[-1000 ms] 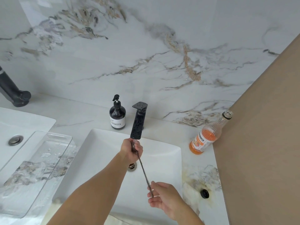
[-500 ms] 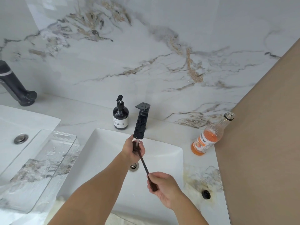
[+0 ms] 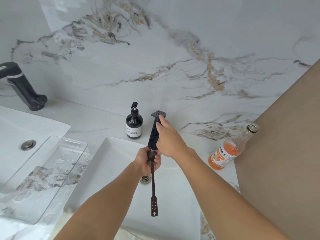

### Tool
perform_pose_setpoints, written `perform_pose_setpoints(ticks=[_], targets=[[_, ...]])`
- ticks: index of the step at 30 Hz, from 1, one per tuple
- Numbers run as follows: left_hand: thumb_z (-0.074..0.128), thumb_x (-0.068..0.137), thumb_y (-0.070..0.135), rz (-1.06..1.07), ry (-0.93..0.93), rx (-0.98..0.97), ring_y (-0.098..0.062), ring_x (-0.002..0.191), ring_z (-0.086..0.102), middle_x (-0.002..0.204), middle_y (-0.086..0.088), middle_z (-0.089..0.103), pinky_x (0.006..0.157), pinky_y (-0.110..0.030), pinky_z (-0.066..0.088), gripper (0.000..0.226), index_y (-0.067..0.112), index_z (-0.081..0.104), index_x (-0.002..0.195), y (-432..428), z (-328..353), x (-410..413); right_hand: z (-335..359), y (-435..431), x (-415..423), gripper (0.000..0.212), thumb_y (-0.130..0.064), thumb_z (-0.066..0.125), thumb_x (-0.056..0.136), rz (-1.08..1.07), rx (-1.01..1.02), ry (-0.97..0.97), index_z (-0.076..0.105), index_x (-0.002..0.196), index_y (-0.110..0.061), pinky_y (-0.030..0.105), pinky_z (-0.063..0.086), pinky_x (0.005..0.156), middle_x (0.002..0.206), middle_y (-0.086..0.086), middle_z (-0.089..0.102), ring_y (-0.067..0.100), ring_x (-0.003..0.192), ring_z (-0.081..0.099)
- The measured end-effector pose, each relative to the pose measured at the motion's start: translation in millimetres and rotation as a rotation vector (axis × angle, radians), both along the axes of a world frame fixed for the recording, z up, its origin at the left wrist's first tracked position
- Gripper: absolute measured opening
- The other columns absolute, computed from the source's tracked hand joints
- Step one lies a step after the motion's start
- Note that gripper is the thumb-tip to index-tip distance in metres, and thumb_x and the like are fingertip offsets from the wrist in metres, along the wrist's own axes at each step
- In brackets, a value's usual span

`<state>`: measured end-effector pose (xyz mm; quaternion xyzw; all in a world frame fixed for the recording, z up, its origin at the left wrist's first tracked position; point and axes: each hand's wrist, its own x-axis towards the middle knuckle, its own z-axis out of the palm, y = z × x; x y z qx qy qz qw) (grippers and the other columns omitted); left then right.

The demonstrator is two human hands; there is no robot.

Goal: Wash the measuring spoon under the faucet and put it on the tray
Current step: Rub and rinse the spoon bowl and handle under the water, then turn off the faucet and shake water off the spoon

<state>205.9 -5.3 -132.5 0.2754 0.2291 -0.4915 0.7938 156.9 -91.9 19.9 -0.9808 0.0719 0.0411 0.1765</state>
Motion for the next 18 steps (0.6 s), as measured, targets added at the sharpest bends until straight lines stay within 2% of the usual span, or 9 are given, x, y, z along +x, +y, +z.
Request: perform_pose_setpoints(ticks=[3,4,6,8,11,13,14,16,18], targets=[[0.048,0.073,0.013,-0.003,0.025,-0.027,-0.015,0.040,0.045,0.056,-0.007,0.056,0.036,-0.019,0.039,0.026,0.001,0.063,0.055,-1.5,-1.2,4.2,-4.6,1.4,-1.5,0.042,0.007,0.048,0.081,-0.015,-0.092,-0.025,0.055,0.121,-0.004,0.034,0.046,0.094,0.158,0.001,0.027,0.022,0.133,0.040],[0.047,0.077,0.014,0.006,0.039,-0.031,-0.015,0.039,0.045,0.055,-0.006,0.056,0.035,-0.019,0.039,0.030,0.001,0.062,0.056,-1.6,-1.3,6.5,-7.4,3.2,-1.4,0.040,0.007,0.052,0.079,0.026,-0.143,-0.014,0.058,0.117,-0.005,0.038,0.047,0.094,0.153,0.002,0.035,0.025,0.130,0.043],[0.046,0.080,0.015,0.026,0.057,-0.049,-0.014,0.036,0.043,0.052,-0.006,0.054,0.033,-0.019,0.035,0.030,0.002,0.060,0.057,-0.3,-1.5,8.8,-14.1,4.9,-1.8,0.042,0.006,0.057,0.076,0.077,-0.168,0.008,0.058,0.115,-0.009,0.041,0.049,0.091,0.153,0.001,0.036,0.028,0.127,0.044],[0.047,0.077,0.013,0.005,0.048,-0.076,-0.012,0.033,0.037,0.049,-0.004,0.050,0.031,-0.017,0.025,0.023,0.004,0.056,0.057,2.1,-3.1,5.4,-23.2,4.7,-6.9,0.047,0.004,0.051,0.078,0.039,-0.037,-0.043,0.055,0.119,-0.018,0.038,0.047,0.093,0.153,-0.001,0.037,0.025,0.125,0.046],[0.041,0.085,0.017,-0.040,0.063,-0.077,-0.012,0.030,0.029,0.049,-0.002,0.042,0.030,-0.016,0.014,0.026,0.010,0.048,0.060,8.5,-8.7,-9.2,-52.7,7.8,-36.1,0.044,-0.006,0.043,0.087,-0.274,0.365,-0.151,0.053,0.126,-0.025,0.024,0.040,0.089,0.133,-0.003,0.056,0.014,0.107,0.055],[0.040,0.087,0.018,-0.072,0.062,-0.041,-0.012,0.030,0.027,0.051,-0.001,0.038,0.029,-0.016,0.013,0.028,0.012,0.043,0.060,18.3,-7.7,-17.6,-85.5,18.6,-69.8,0.026,-0.023,0.048,0.089,-0.612,0.732,0.008,0.061,0.112,-0.020,0.027,0.041,0.082,0.120,0.003,0.065,0.018,0.097,0.058],[0.040,0.087,0.018,-0.087,0.047,-0.019,-0.012,0.031,0.026,0.052,-0.001,0.036,0.028,-0.016,0.012,0.028,0.012,0.042,0.060,24.6,-3.9,-20.9,-100.0,26.8,-87.2,0.027,-0.033,0.050,0.090,-0.742,0.960,0.145,0.063,0.105,-0.016,0.030,0.044,0.078,0.112,0.006,0.069,0.022,0.090,0.060],[0.042,0.088,0.019,-0.129,-0.013,0.025,-0.011,0.032,0.024,0.052,0.000,0.034,0.029,-0.017,0.010,0.029,0.013,0.040,0.059,36.2,9.4,-26.3,-122.7,45.8,-118.4,0.051,-0.048,0.043,0.096,-0.848,1.334,0.434,0.066,0.106,-0.004,0.038,0.052,0.079,0.105,0.013,0.075,0.031,0.086,0.070],[0.044,0.088,0.021,-0.198,-0.113,0.060,-0.009,0.034,0.023,0.053,0.001,0.033,0.030,-0.016,0.009,0.032,0.014,0.040,0.057,42.3,28.7,-31.9,-133.9,61.7,-136.3,0.067,-0.055,0.036,0.098,-0.850,1.562,0.501,0.067,0.103,0.004,0.047,0.055,0.082,0.097,0.018,0.076,0.036,0.082,0.072]])
